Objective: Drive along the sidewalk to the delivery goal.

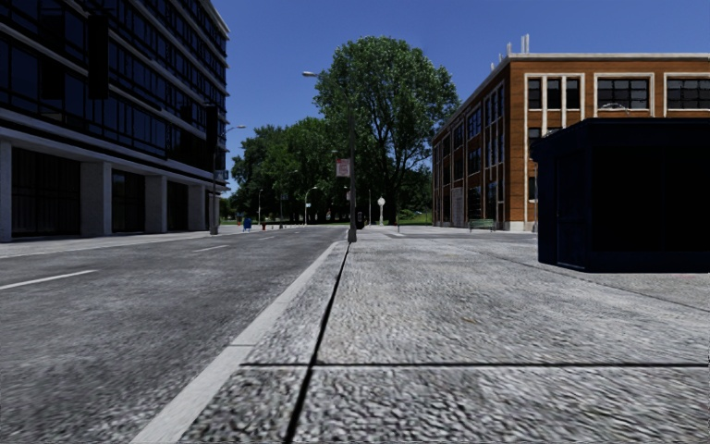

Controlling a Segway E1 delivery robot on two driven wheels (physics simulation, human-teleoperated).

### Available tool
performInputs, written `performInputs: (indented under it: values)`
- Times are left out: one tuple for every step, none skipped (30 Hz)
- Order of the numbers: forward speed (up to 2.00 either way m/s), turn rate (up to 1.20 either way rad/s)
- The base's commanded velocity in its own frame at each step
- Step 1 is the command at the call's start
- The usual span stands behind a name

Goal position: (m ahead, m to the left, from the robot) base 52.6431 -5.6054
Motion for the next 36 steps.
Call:
performInputs:
  values:
    - [1.77,0.0]
    - [1.78,0.0]
    - [1.78,0.0]
    - [1.79,0.0]
    - [1.8,0.0]
    - [1.8,0.0]
    - [1.8,0.0]
    - [1.8,0.0]
    - [1.81,0.0]
    - [1.81,0.0]
    - [1.83,0.0]
    - [1.83,0.0]
    - [1.87,0.0]
    - [1.9,0.0]
    - [1.92,0.0]
    - [1.92,0.0]
    - [1.93,0.0]
    - [1.93,0.0]
    - [1.96,0.0]
    - [2.0,0.0]
    - [2.0,0.0]
    - [2.0,0.0]
    - [2.0,0.0]
    - [2.0,0.0]
    - [2.0,0.0]
    - [2.0,-0.06]
    - [2.0,-0.16]
    - [2.0,-0.22]
    - [2.0,-0.29]
    - [2.0,-0.33]
    - [2.0,-0.33]
    - [2.0,-0.35]
    - [2.0,-0.36]
    - [2.0,-0.36]
    - [2.0,-0.36]
    - [2.0,-0.36]
